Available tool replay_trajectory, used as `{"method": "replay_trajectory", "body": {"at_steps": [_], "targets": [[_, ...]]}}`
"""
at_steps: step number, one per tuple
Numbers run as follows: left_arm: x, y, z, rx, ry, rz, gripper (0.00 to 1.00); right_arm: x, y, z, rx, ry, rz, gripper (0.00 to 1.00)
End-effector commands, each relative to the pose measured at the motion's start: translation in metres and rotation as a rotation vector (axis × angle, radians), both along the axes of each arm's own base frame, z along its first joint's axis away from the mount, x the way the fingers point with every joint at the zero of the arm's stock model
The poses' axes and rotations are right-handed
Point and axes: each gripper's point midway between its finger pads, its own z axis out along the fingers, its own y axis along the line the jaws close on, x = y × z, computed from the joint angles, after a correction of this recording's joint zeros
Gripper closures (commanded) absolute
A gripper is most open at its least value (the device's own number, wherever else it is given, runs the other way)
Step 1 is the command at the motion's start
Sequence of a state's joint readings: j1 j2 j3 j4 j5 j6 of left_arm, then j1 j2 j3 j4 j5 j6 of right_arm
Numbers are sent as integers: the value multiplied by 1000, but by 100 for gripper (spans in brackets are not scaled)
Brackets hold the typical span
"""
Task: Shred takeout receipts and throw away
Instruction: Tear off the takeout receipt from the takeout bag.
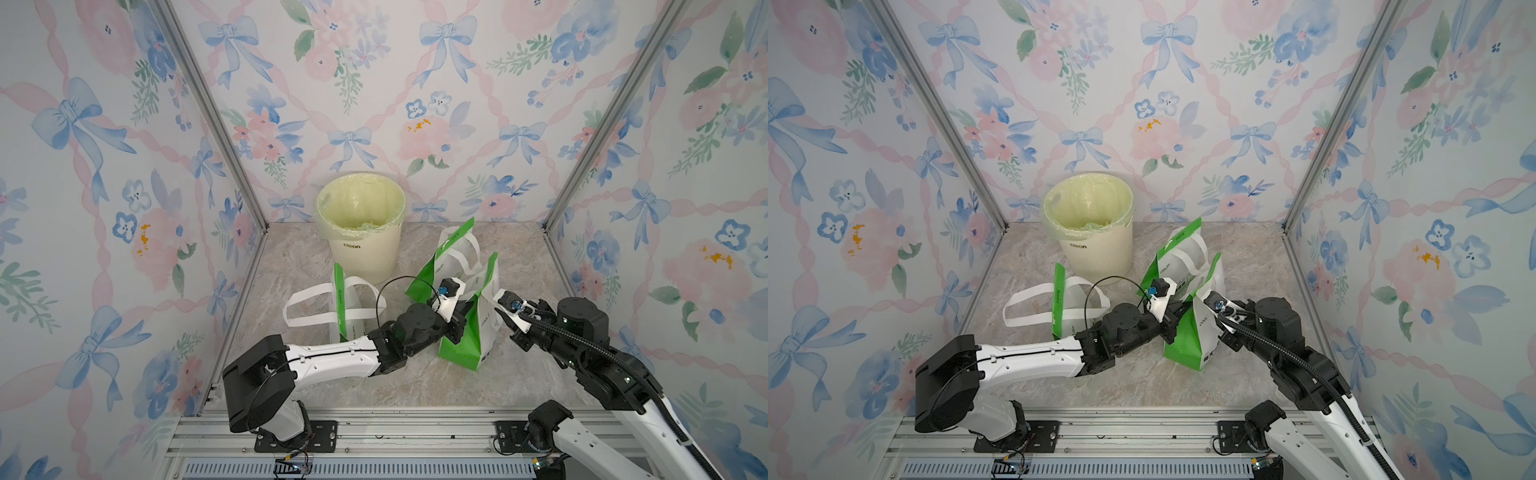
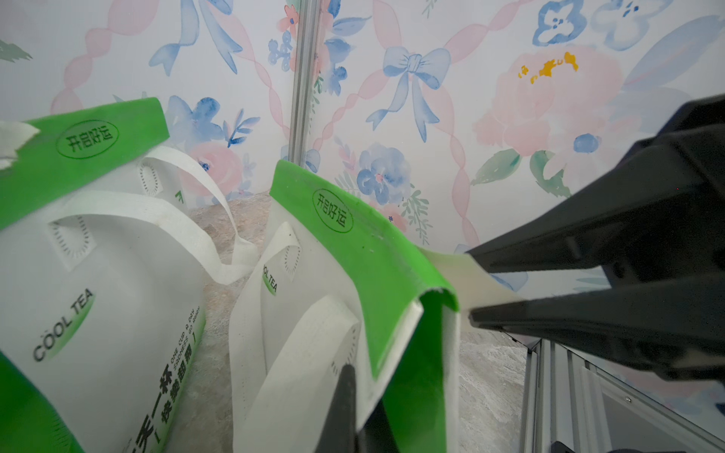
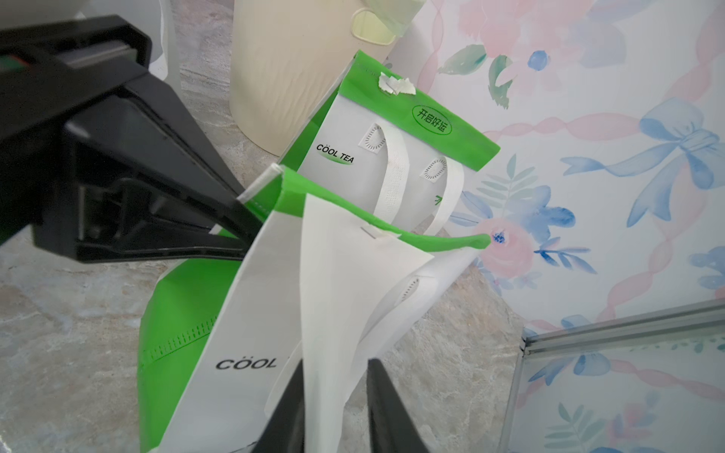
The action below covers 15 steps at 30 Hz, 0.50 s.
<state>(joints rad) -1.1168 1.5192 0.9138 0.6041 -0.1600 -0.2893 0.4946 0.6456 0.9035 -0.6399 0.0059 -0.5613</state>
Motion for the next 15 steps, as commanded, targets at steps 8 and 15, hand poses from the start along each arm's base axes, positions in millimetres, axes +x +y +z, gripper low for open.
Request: {"method": "replay_trajectory", "body": {"at_steps": [8, 15], "targets": [[-4, 5, 14, 1, -63, -5, 100, 1, 1, 2, 7, 22, 14, 100], [-7, 6, 4, 85, -128, -3, 100, 17, -5, 14, 31, 26, -27, 100]]}}
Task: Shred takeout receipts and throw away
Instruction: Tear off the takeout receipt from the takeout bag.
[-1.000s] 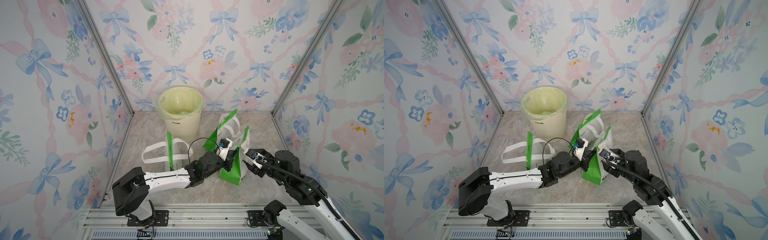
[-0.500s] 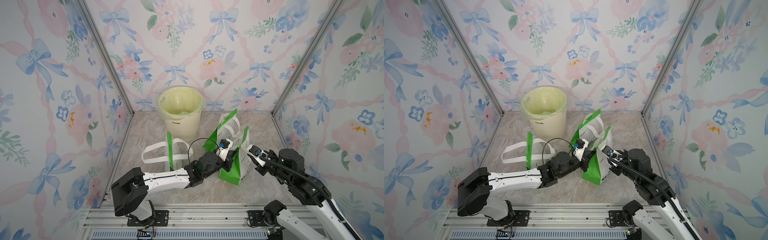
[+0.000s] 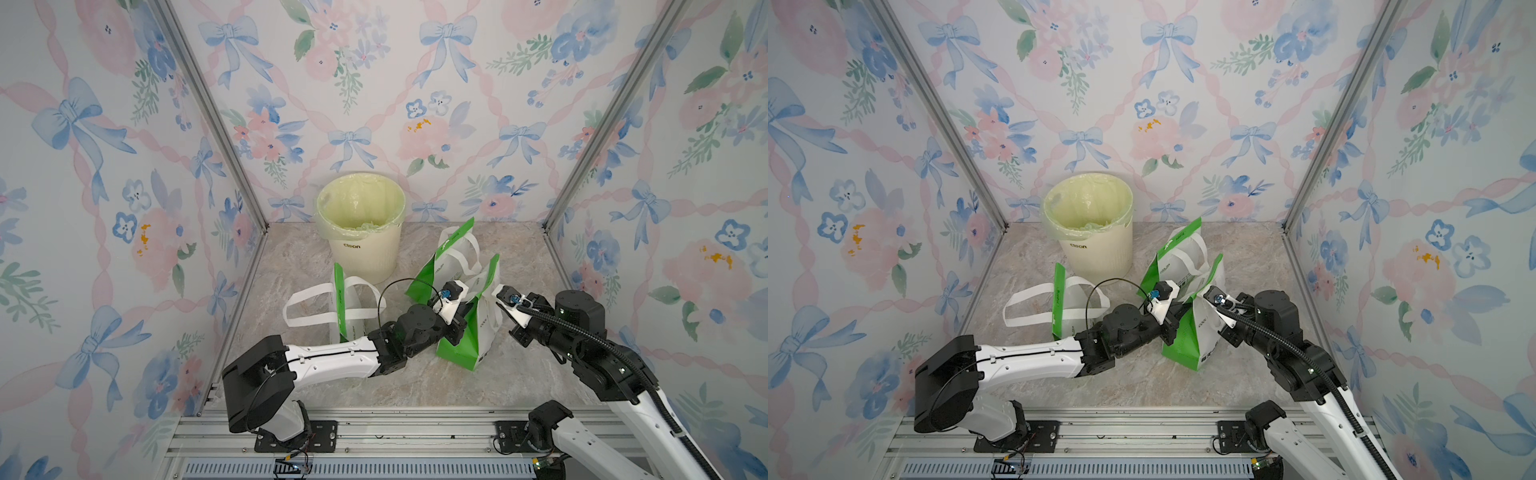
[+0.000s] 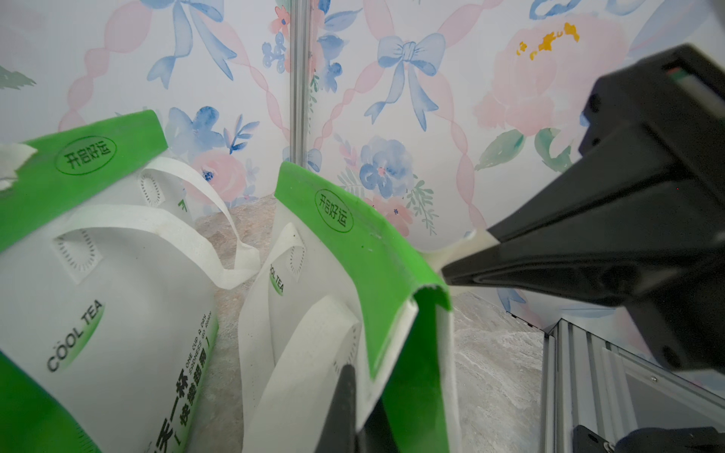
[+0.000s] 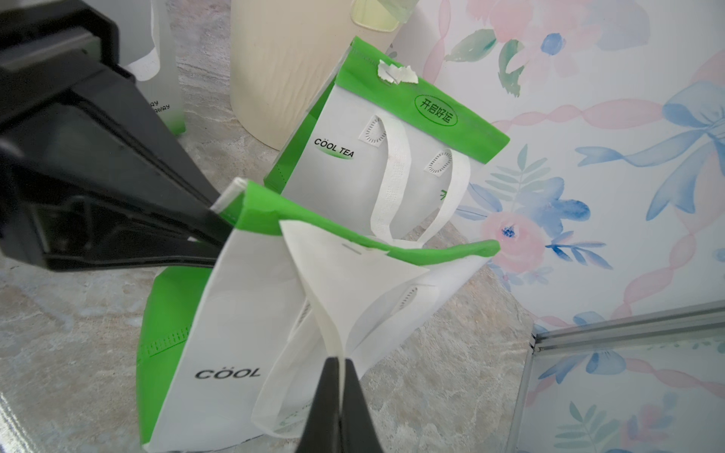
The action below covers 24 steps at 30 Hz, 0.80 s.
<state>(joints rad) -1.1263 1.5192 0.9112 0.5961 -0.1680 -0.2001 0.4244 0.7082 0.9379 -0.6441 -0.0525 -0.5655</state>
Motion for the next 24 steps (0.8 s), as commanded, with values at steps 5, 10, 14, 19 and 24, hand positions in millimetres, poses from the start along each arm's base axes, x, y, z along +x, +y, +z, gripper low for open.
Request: {"method": "replay_trajectory", "body": {"at_steps": [5, 10, 14, 19, 24], "targets": [[-4, 11, 0, 77, -103, 21, 100, 14, -9, 20, 52, 21, -34, 100], [-3, 14, -10, 146, -135, 26, 100, 20, -11, 28, 59, 40, -24, 100], [-1, 13, -18, 188, -137, 26, 100, 21, -12, 35, 29, 28, -9, 100], [0, 11, -19, 205, -132, 25, 100, 12, -8, 32, 18, 61, 35, 100], [1, 8, -19, 212, -128, 20, 100, 1, -7, 11, 21, 127, 43, 100]]}}
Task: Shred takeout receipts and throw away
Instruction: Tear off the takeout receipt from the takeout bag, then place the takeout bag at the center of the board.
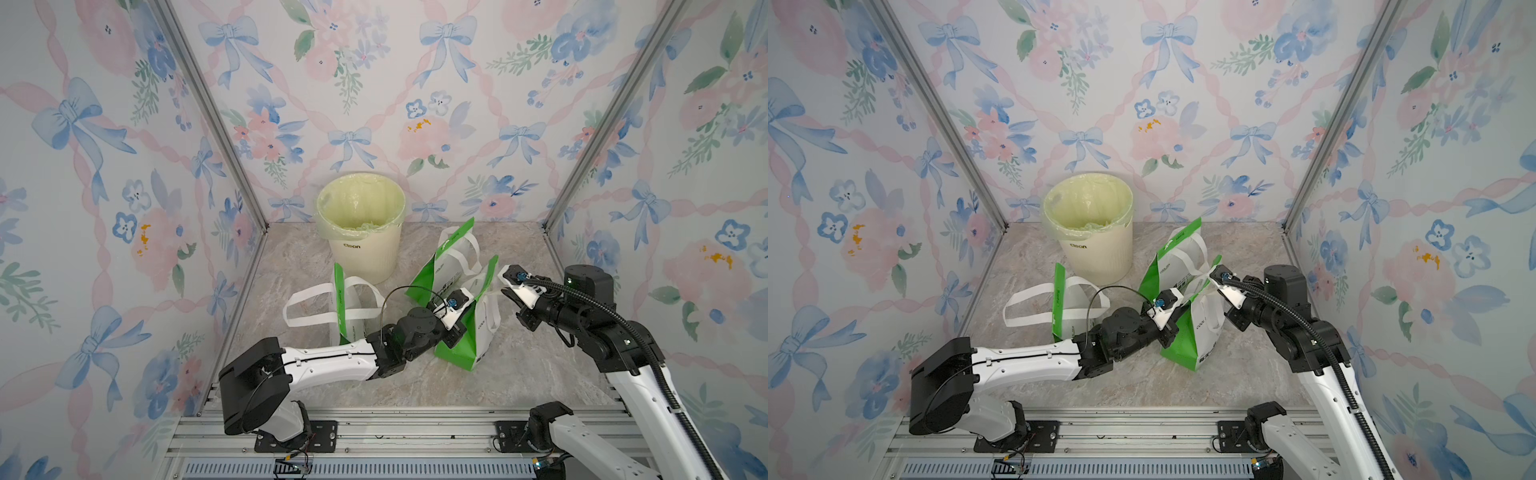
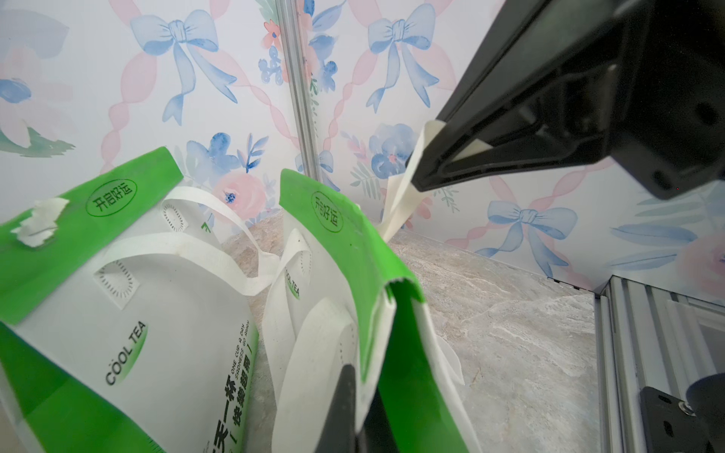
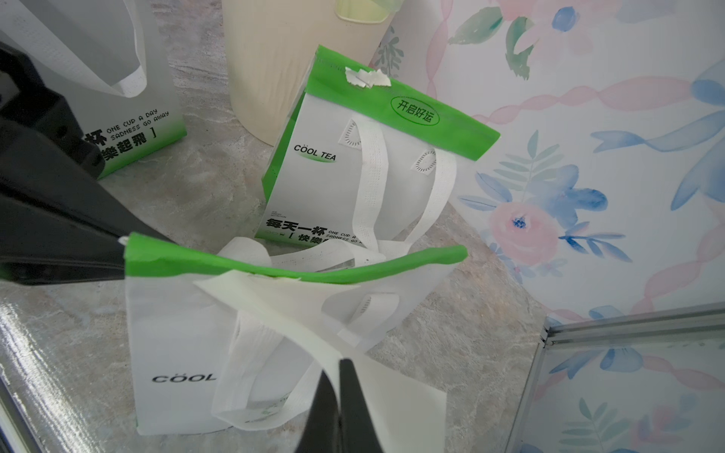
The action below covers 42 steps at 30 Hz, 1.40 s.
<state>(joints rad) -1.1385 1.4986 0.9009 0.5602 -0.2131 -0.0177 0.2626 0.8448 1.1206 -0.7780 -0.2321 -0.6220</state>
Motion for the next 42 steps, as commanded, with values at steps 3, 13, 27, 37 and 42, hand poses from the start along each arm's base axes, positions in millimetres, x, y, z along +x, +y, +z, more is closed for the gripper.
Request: {"method": "replay_trajectory", "body": {"at_steps": [3, 13, 27, 37, 42], "targets": [[4, 4, -22, 105, 13, 17, 100, -9, -6, -1, -5, -5, -15, 100], [5, 9, -32, 178, -23, 29, 100, -3, -24, 54, -56, -157, -86, 100], [2, 6, -38, 193, -18, 1, 99, -4, -16, 73, 56, -174, -84, 100], [-13, 5, -41, 227, -60, -88, 66, -5, -10, 71, 107, -171, -71, 100], [-18, 9, -41, 236, -73, -129, 55, -8, -8, 73, 119, -168, -63, 100]]}}
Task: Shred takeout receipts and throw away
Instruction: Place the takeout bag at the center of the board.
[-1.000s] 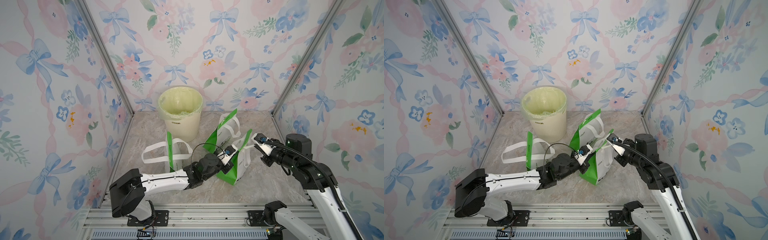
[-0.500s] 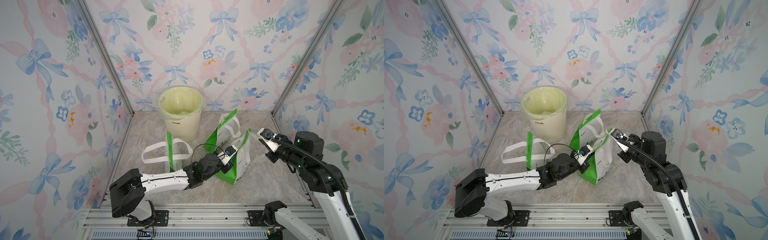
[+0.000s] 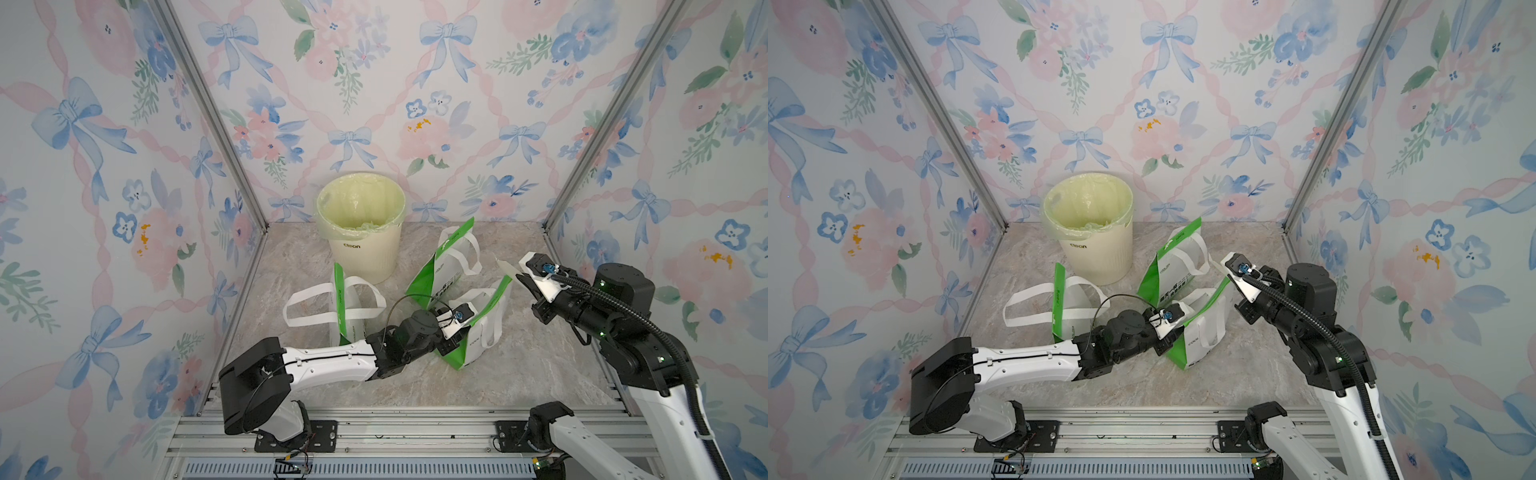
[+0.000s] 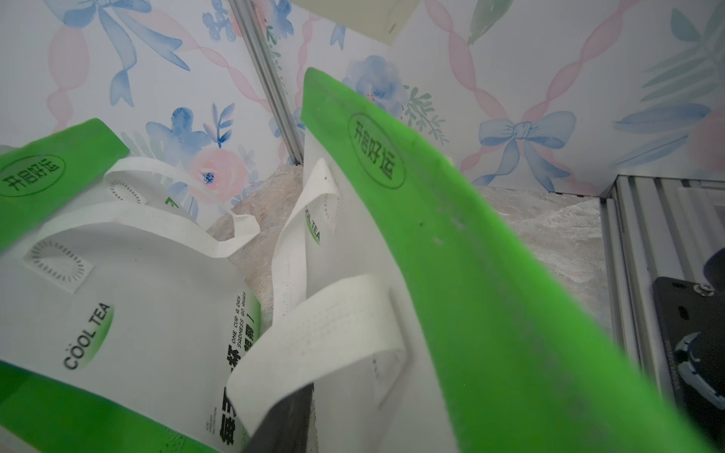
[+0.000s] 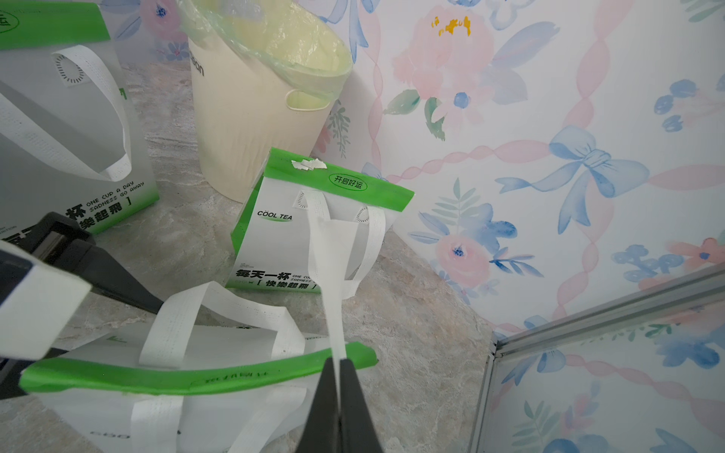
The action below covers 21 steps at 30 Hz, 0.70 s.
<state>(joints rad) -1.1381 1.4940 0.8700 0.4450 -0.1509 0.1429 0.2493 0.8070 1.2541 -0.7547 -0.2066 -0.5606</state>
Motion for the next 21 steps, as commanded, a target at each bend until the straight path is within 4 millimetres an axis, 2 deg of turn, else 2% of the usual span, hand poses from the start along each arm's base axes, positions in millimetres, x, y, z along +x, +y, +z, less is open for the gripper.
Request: {"method": "replay_trajectory", "body": {"at_steps": [1, 4, 11, 21], "targets": [[-8, 8, -1, 27, -14, -52, 53, -3, 2, 4, 36, -4, 8, 100], [-10, 17, 0, 46, -51, -70, 46, -4, 6, 2, 46, 5, 25, 100], [-19, 30, 3, 67, -76, -139, 38, -4, 13, 0, 54, 14, 49, 100], [-37, 32, -8, 105, -50, -252, 36, -3, 13, -1, 57, 16, 47, 100]]}}
